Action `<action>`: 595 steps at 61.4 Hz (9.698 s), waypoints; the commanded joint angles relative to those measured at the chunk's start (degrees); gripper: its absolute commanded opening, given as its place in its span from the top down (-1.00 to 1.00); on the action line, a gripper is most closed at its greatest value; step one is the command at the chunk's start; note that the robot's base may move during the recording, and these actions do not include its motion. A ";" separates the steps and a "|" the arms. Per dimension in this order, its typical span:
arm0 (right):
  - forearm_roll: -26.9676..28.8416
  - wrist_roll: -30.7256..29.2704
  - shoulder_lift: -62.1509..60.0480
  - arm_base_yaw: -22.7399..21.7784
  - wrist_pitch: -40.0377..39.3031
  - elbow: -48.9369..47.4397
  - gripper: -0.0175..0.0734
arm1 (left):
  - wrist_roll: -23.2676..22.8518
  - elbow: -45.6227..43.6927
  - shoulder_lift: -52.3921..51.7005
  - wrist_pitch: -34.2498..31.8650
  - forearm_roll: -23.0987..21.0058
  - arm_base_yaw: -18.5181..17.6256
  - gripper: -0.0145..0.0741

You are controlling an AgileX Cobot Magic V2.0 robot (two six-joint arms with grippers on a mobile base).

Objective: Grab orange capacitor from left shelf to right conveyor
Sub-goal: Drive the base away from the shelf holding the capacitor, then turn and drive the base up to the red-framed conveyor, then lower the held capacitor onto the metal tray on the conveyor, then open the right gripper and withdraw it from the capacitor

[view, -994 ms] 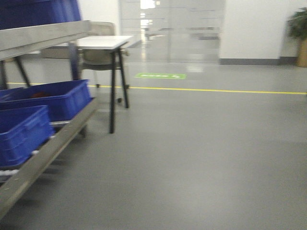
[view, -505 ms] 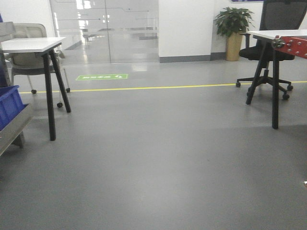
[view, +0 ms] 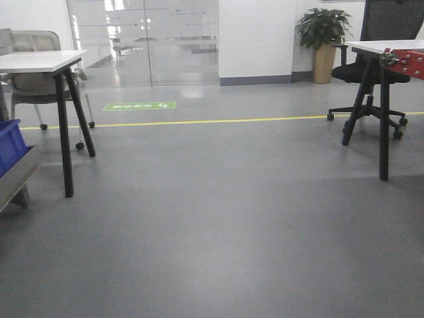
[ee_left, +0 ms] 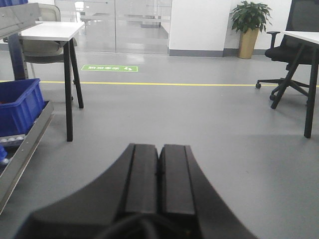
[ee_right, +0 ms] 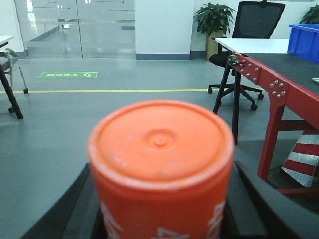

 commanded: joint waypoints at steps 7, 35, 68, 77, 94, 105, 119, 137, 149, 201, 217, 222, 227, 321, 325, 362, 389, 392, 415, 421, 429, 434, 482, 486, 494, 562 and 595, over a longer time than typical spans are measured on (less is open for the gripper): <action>-0.90 -0.21 0.70 -0.30 -4.80 -1.91 0.47 | -0.09 -0.28 -0.65 -5.18 -0.10 0.04 0.96; -0.90 -0.21 0.70 -0.30 -4.80 -1.91 0.47 | -0.09 -0.28 -0.65 -5.18 -0.10 0.04 0.96; -0.90 -0.21 0.75 -0.30 -4.68 -1.91 0.47 | -0.09 -0.28 -0.54 -5.18 -0.10 0.04 0.96; -0.90 -0.21 0.75 -0.30 -4.68 -1.91 0.47 | -0.09 -0.28 -0.65 -5.00 -0.10 -0.68 0.96; -0.90 -0.21 0.75 -0.30 -4.46 -1.91 0.47 | -0.09 -0.18 -0.65 -5.00 -0.10 -0.83 0.96; -0.90 -0.21 0.75 -0.30 -4.46 -1.91 0.47 | -0.09 -0.18 -0.65 -5.00 -0.10 -0.83 0.96; -0.90 -0.21 0.75 -0.30 -4.46 -1.91 0.47 | -0.09 -0.18 -0.65 -5.00 -0.10 -0.83 0.96; -0.90 -0.21 0.81 -0.30 -4.46 -1.91 0.47 | -0.09 -0.18 -0.65 -5.00 -0.10 -0.83 0.96; -0.90 -0.21 0.81 -0.30 -4.46 -1.91 0.47 | -0.09 -0.18 -0.65 -5.00 -0.10 -0.83 0.96; -0.90 -0.21 0.81 -0.30 -4.46 -1.91 0.47 | -0.09 -0.18 -0.65 -5.00 -0.10 -0.16 0.96; -0.90 -0.21 0.81 -0.30 -4.46 -1.91 0.47 | -0.09 -0.18 -0.65 -5.00 -0.10 -0.16 0.96; -0.90 -0.21 0.81 -0.30 -4.46 -1.91 0.47 | -0.09 -0.18 -0.65 -5.00 -0.10 -0.16 0.96; -0.90 -0.21 0.81 -0.30 -4.46 -1.91 0.47 | -0.09 -0.18 -0.65 -5.00 -0.10 -0.16 0.96; -0.90 -0.21 0.81 -0.30 -4.46 -1.91 0.47 | -0.09 -0.18 -0.65 -5.00 -0.10 1.70 0.96; -0.90 -0.21 0.81 -0.30 -4.46 -1.91 0.47 | -0.09 -0.18 -0.65 -5.00 -0.10 1.70 0.96; -0.78 -0.21 37.15 7.93 -40.96 -4.06 0.47 | -0.09 -0.18 -0.65 -5.00 -0.10 1.70 0.96; -1.11 -0.21 69.63 9.00 -67.73 -4.06 0.47 | -0.09 -0.18 -0.65 -5.00 -0.10 1.70 0.96; -1.35 -0.21 72.10 9.00 -69.57 -4.06 0.47 | -0.09 -0.18 -0.65 -5.00 -0.10 1.70 0.96; -1.47 -4.39 86.93 8.95 -80.81 -4.06 0.47 | -0.09 -0.18 -0.65 -5.00 -0.10 1.70 0.96; -1.47 -4.39 88.99 8.95 -82.35 -4.06 0.47 | -0.09 -0.18 -0.65 -5.00 -0.10 1.70 0.96; -1.47 -4.39 90.73 8.95 -84.11 -4.06 0.46 | -0.09 -0.18 -0.65 -5.00 -0.10 1.70 0.96; -1.47 -4.39 91.12 8.95 -83.87 -4.06 0.42 | -0.09 -0.18 -0.65 -5.00 -0.10 1.70 0.96; -1.53 -2.02 71.41 8.95 -65.20 -3.00 -0.76 | -0.09 -0.18 -0.65 -5.00 -0.10 1.70 0.96; -1.53 -0.59 65.44 8.95 -60.09 -3.00 -0.75 | -0.09 -0.18 -0.65 -5.00 -0.10 1.70 0.96; -1.53 2.62 54.04 8.95 -48.91 -3.00 -0.75 | -0.09 -0.18 -0.65 -5.00 -0.10 1.70 0.96; -1.53 4.62 14.54 8.95 -7.96 -2.46 0.49 | -0.09 -0.18 -0.65 -5.00 -0.10 1.70 0.96; 10.60 -11.80 -5.03 -2.15 -23.40 21.30 0.49 | -0.09 -0.18 -0.65 -5.00 -0.10 1.70 0.96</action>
